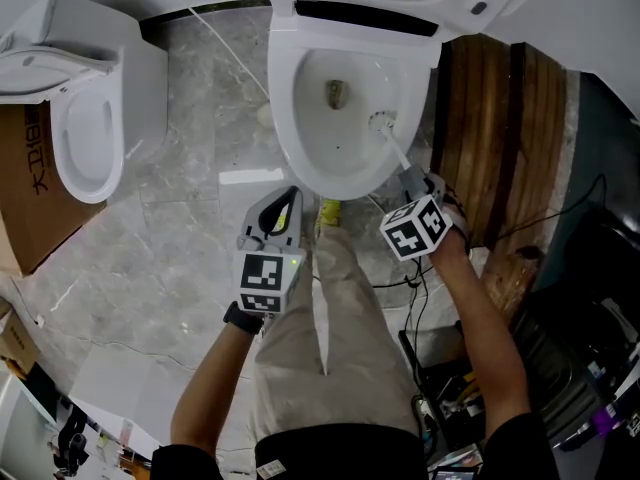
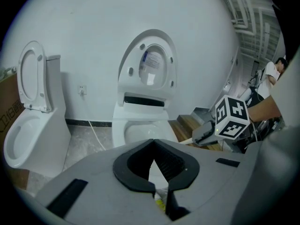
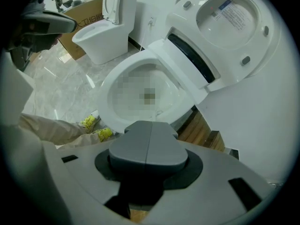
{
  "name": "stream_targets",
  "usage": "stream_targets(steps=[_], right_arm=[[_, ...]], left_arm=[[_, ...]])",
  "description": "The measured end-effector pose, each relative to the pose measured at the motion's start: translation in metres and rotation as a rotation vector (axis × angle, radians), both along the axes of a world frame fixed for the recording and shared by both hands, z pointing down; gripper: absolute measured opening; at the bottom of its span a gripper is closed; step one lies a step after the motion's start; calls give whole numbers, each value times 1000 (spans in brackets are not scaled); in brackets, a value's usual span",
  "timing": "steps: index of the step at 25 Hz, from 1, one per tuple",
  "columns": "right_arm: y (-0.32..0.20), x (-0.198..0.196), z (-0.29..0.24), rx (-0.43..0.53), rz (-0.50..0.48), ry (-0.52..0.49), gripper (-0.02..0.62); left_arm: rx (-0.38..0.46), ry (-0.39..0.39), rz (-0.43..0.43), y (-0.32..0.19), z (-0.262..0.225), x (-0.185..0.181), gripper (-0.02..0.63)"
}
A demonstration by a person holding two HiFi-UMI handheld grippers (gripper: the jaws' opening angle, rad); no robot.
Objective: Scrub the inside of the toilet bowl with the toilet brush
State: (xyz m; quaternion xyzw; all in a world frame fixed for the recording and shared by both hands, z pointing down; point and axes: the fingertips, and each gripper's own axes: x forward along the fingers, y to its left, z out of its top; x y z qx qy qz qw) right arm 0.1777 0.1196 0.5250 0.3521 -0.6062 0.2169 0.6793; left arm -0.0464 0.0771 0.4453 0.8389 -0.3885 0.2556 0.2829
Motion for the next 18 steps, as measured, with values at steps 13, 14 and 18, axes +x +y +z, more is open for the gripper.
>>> stream_targets(steps=[13, 14, 18], right_arm=[[39, -20, -5, -44, -35, -48, 164], [42, -22, -5, -47, -32, -55, 164], [54, -28, -5, -47, -2, -91, 164]], left_arm=[[-6, 0, -20, 4, 8, 6, 17], [-7, 2, -21, 6, 8, 7, 17], [-17, 4, -26, 11, 10, 9, 17]])
